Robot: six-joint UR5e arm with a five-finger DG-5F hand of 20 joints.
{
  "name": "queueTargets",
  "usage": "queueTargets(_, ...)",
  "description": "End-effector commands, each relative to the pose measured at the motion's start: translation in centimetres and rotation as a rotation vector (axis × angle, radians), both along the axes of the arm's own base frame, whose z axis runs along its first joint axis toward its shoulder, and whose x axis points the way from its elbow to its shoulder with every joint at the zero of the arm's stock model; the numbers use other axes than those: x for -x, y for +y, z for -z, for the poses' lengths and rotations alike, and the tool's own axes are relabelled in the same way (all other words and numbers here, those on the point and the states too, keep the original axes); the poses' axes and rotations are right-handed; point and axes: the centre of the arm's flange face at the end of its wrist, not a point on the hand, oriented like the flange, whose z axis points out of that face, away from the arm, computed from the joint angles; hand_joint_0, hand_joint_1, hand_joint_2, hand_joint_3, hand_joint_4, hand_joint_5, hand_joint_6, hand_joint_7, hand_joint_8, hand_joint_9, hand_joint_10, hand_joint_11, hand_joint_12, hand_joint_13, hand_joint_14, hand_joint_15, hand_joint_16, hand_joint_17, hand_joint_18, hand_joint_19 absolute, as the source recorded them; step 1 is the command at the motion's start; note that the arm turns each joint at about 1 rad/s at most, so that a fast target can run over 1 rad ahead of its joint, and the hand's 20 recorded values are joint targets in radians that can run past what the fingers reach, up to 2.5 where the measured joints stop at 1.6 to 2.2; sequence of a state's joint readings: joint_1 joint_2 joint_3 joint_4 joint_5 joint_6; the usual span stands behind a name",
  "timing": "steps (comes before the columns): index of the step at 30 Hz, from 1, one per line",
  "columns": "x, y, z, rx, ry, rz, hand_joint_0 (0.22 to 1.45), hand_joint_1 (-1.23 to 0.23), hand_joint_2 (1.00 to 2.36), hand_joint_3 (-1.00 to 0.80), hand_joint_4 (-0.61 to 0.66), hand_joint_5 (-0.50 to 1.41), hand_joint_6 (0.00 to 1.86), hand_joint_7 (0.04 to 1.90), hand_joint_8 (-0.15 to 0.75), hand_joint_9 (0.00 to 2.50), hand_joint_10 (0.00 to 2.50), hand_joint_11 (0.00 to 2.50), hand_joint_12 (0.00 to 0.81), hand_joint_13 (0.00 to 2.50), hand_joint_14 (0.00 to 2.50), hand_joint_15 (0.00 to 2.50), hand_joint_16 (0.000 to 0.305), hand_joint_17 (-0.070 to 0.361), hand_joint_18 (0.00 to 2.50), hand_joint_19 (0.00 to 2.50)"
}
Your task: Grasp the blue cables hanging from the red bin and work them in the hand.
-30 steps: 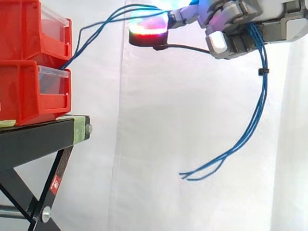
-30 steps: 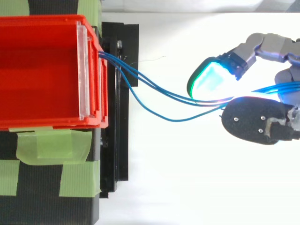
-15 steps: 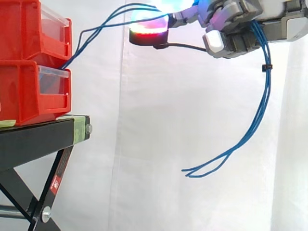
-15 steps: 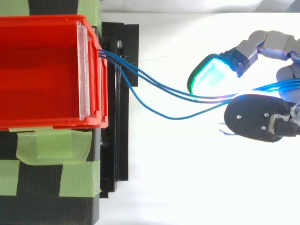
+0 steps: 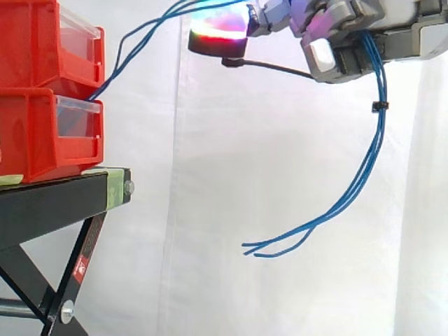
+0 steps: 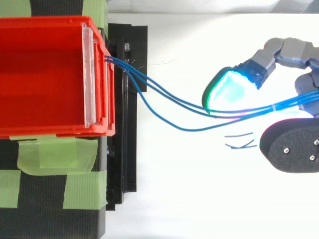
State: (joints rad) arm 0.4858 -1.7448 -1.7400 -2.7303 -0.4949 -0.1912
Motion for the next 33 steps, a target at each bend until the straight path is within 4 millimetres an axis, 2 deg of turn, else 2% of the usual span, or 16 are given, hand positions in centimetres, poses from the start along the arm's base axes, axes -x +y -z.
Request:
queueTargets(1,0.1,0.3,0.0,-0.001,0.000,-0.006,0.89,-0.66,1.01,-0.78,0.26,0.48,0.01,1.38,0.510,0.96,2.50,2.50,0.651,1.31,2.50,2.07,0.058,0.131,1.58,0.55)
queueTargets(11,0.3,1.2,0.0,-0.003,0.000,0.005,0.90,-0.69,1.02,-0.60,0.28,0.48,0.00,1.40,0.514,0.94,2.50,2.50,0.669,1.32,2.50,2.12,0.060,0.135,1.58,0.59)
queueTargets(17,0.5,1.5,0.1,-0.006,0.002,0.012,0.94,-0.73,1.02,-0.49,0.29,0.41,0.01,1.34,0.509,0.88,2.50,2.50,0.675,1.27,2.50,2.12,0.060,0.135,1.54,0.60)
queueTargets(19,0.5,1.6,0.1,-0.011,-0.001,0.015,0.96,-0.73,1.03,-0.31,0.28,0.38,0.01,1.32,0.516,0.86,2.50,2.50,0.671,1.26,2.50,2.09,0.060,0.136,1.54,0.59)
queueTargets(25,0.6,1.6,0.1,-0.014,-0.001,0.021,0.99,-0.66,1.03,-0.02,0.26,0.38,0.01,1.30,0.511,0.87,2.50,2.50,0.660,1.25,2.50,2.08,0.060,0.136,1.54,0.55)
queueTargets(29,0.6,1.6,0.1,-0.015,-0.002,0.023,0.99,-0.63,1.02,-0.07,0.26,0.40,0.01,1.30,0.529,0.88,2.50,2.50,0.650,1.26,2.50,2.05,0.061,0.138,1.54,0.52)
queueTargets(32,0.6,1.6,0.1,-0.015,-0.002,0.023,0.97,-0.62,1.02,-0.31,0.26,0.39,0.01,1.28,0.530,0.87,2.50,2.50,0.657,1.25,2.50,2.08,0.059,0.133,1.52,0.54)
queueTargets(33,0.6,1.6,0.2,-0.014,-0.001,0.023,0.98,-0.63,1.02,-0.32,0.26,0.38,0.01,1.28,0.534,0.88,2.50,2.50,0.657,1.26,2.50,2.07,0.059,0.132,1.52,0.54)
